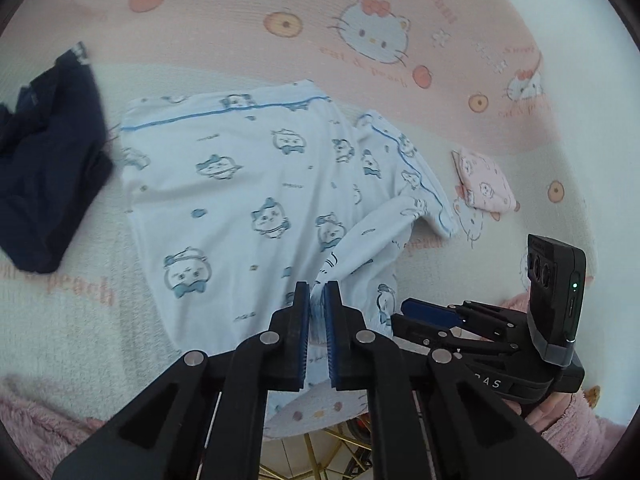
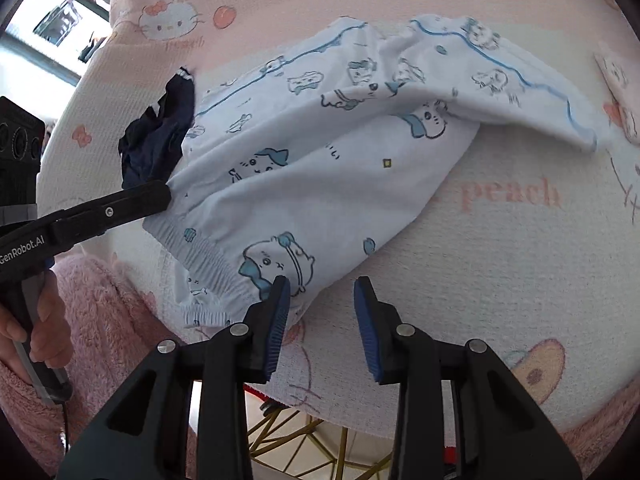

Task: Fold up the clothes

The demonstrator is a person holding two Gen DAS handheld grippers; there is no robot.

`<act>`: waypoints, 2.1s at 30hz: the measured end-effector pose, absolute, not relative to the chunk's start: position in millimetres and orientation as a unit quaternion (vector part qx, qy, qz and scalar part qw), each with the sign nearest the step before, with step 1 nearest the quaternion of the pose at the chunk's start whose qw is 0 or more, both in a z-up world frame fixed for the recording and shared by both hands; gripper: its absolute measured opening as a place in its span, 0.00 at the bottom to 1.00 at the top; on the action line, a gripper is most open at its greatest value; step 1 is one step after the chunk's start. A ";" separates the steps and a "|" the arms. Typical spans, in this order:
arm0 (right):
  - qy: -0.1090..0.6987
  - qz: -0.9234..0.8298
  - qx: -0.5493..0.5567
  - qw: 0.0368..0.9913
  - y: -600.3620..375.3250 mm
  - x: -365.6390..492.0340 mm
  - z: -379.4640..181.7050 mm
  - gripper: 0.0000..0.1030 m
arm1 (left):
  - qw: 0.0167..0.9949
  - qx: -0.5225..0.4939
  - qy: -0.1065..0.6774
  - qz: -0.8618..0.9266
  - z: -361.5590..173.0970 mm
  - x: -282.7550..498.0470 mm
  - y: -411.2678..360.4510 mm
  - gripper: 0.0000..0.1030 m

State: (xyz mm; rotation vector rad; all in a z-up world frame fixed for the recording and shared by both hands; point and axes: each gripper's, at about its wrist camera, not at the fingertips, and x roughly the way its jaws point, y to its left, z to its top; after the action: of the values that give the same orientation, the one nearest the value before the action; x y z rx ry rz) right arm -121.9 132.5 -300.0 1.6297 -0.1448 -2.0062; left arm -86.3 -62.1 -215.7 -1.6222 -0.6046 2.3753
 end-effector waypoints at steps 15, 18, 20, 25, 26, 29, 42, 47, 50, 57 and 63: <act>0.070 -0.725 0.632 0.266 78.8 -114.4 -337.6 0.35 | 0.054 -0.597 -0.291 0.745 -298.4 -36.0 -87.5 0.07; 0.013 -0.723 0.643 0.252 107.6 -119.2 -333.6 0.35 | 0.063 -0.600 -0.298 0.740 -303.9 -36.2 -80.8 0.08; -0.003 -0.737 0.627 0.254 119.3 -116.8 -321.8 0.35 | 0.069 -0.594 -0.305 0.741 -302.5 -37.7 -79.4 0.08; 0.033 -0.755 0.586 0.293 112.6 -92.1 -292.6 0.36 | 0.092 -0.558 -0.354 0.745 -287.8 -46.9 -85.4 0.08; 0.041 -0.755 0.580 0.304 109.0 -86.0 -288.8 0.37 | 0.095 -0.548 -0.365 0.747 -283.3 -48.8 -87.0 0.08; 0.080 -0.753 0.571 0.316 94.6 -68.6 -289.9 0.37 | 0.106 -0.519 -0.397 0.750 -270.1 -53.5 -91.1 0.08; 0.095 -0.767 0.592 0.229 92.2 -71.6 -324.6 0.37 | 0.093 -0.513 -0.394 0.756 -271.5 -44.2 -97.9 0.08; 0.083 -0.757 0.611 0.218 113.2 -73.5 -328.1 0.38 | 0.085 -0.516 -0.386 0.760 -277.5 -43.5 -103.3 0.05; 0.079 -0.756 0.612 0.215 119.5 -74.8 -328.0 0.38 | 0.115 -0.519 -0.405 0.744 -279.9 -43.6 -99.7 0.05; 0.066 -0.763 0.603 0.224 126.6 -76.7 -321.7 0.38 | 0.154 -0.566 -0.397 0.706 -291.5 -44.3 -79.8 0.45; 0.039 -0.764 0.604 0.224 136.2 -83.3 -323.2 0.38 | 0.175 -0.586 -0.369 0.700 -297.1 -44.3 -58.0 0.45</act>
State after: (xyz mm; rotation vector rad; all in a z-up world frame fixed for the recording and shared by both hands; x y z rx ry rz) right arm -83.3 136.2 -323.2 1.6665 0.1068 -2.1073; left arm -44.3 -58.0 -297.1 -1.6596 -1.0459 1.9832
